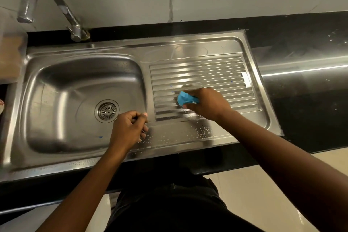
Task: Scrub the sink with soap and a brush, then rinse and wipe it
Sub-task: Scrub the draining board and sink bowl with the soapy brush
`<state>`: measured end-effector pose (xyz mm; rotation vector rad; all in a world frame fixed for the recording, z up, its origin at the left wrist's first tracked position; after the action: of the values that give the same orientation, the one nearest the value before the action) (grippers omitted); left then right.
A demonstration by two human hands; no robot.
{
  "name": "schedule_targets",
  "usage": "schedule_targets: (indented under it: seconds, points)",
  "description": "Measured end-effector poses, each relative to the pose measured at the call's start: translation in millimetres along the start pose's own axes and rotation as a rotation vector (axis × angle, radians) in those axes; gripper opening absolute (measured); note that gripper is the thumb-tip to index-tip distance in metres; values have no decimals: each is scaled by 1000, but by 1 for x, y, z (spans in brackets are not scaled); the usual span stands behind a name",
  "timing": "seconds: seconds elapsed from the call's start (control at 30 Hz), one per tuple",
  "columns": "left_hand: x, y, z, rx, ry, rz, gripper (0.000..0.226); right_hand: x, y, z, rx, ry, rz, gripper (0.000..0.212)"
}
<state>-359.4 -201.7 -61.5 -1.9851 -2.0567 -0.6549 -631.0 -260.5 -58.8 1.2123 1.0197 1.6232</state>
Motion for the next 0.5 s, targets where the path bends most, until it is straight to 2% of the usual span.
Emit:
schedule_targets:
  seconds: [0.1,0.3,0.4,0.5]
  points:
    - [0,0,3,6,9,-3,29,-7,-6,24,-57,-30,-20,53]
    - [3,-2,3,-5,13,-11,28,-10,-27,75,-95,93,-27,52]
    - [3,-4,3,1,10,0,28,5,-20,48,-75,77,17,54]
    - [3,-9,3,5,7,7,28,19,-8,-6,-27,-28,16,57]
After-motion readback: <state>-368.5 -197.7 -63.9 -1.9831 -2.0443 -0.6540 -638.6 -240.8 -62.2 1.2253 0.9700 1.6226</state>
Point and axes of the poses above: each hand's wrist, its own x-axis away from the middle knuckle, its own y-axis out of the back of the hand, z = x × y, the point moved 3 cm from there along -x, towards the middle knuckle, and after that the axes turned 13 degrees about x, right-handed, at the moved point
